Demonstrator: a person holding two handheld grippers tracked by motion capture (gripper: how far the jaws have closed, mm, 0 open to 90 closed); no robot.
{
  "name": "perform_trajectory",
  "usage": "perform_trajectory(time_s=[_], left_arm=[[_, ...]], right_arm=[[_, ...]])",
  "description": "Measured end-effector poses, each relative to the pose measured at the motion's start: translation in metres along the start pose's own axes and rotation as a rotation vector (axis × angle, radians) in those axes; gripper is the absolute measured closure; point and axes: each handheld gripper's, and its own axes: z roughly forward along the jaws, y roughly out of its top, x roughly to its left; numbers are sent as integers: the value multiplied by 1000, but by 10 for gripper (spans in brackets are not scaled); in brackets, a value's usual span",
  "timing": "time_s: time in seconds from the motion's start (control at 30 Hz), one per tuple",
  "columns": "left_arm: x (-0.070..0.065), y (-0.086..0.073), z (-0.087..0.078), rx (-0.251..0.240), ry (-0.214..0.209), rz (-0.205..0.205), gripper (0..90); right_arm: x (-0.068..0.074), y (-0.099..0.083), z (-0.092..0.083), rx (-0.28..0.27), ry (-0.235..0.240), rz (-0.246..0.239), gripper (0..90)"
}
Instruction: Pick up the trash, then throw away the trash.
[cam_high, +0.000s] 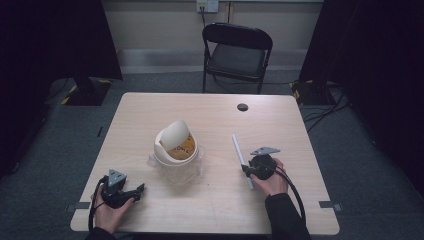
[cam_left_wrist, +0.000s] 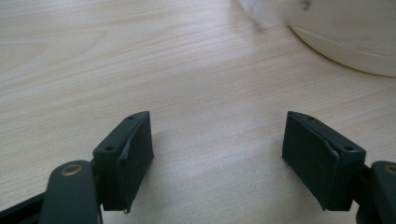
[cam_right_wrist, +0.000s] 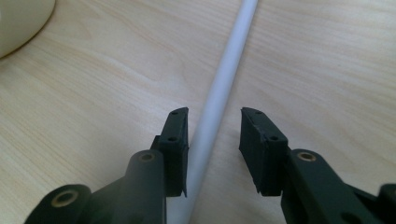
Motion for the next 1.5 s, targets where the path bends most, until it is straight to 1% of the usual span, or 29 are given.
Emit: perform_trajectory(time_s=[0.1, 0.13, 0.23, 0.33, 0.37, 0.4, 0.5, 0.53, 0.63, 0.67, 0.7, 0.73, 0.77, 0.8, 0.93, 0.97, 1.0, 1.03, 1.1, 1.13, 1.17, 1.2, 1.23, 1.27, 1.33, 1.37, 1.4, 1.43, 1.5], left_arm=[[0, 0, 0, 0, 0, -2, 240], [0, 0, 0, 0, 2, -1, 236], [0, 0, 0, 0, 3, -2, 236], [0, 0, 0, 0, 2, -1, 236], [0, 0, 0, 0, 2, -1, 236], [0, 0, 0, -1, 2, -2, 236], [0, 0, 1, 1, 1, 2, 233], [0, 0, 1, 2, -2, 9, 226], [0, 0, 1, 4, -7, 9, 225], [0, 1, 1, 12, -12, 14, 202], [0, 1, 1, 12, -12, 14, 151], [-1, 1, 2, 19, -10, 21, 144], [-2, 1, 2, 17, -6, 15, 144], [-2, 1, 2, 17, -6, 14, 144], [-2, 1, 2, 18, -6, 16, 144], [-2, 1, 2, 18, -6, 16, 144], [-2, 1, 2, 18, -6, 16, 144], [-1, 1, 1, 15, -9, 10, 147], [-1, 0, 0, 5, 0, -6, 178], [-1, 0, 0, 5, 0, -6, 201], [1, -1, -1, 2, 5, -6, 224], [1, -1, -1, 2, 5, -6, 246], [1, -1, -2, -4, 8, -12, 246], [2, -2, -3, -6, 9, -11, 276], [5, -3, -5, -24, -2, -22, 314], [5, -4, -6, -39, 0, -32, 328], [7, -2, -11, -61, 5, -33, 336], [7, -2, -11, -61, 5, -33, 338], [7, 0, -16, -107, 6, -40, 340]], right_arm=[[2, -1, 2, 14, -2, -8, 662], [3, -2, 3, 12, -6, -14, 673], [3, -2, 3, 12, -8, -13, 686], [4, -3, 3, 9, -31, -32, 769], [5, -3, 3, 6, -29, -40, 791], [6, -3, 3, 8, -27, -33, 802], [7, -3, 3, 7, -32, -42, 803], [6, -3, 3, 3, -22, -30, 804], [4, -1, -1, -18, -26, -23, 804], [3, -1, -3, -30, -27, -18, 804], [3, -1, -3, -30, -27, -18, 804], [1, 0, -8, -56, -30, -10, 804], [1, 0, -8, -56, -30, -10, 804], [-1, 1, -11, -70, -34, -5, 804], [-9, 4, -25, -142, -49, 16, 805], [-9, 4, -25, -142, -49, 16, 805], [-10, 4, -28, -156, -48, 21, 804], [-13, 5, -34, -188, -46, 36, 804], [-17, 6, -39, -218, -40, 49, 804], [-17, 6, -39, -218, -40, 49, 804], [-20, 6, -43, -242, -39, 61, 804], [-20, 6, -43, -242, -39, 61, 804], [-22, 6, -45, -254, -39, 64, 805], [-24, 6, -46, -265, -39, 72, 804], [-27, 6, -50, -289, -40, 78, 804], [-29, 7, -54, -320, -41, 89, 804], [-31, 7, -56, -336, -38, 91, 805], [-31, 7, -56, -336, -38, 91, 805], [-33, 6, -61, -365, -31, 100, 804]])
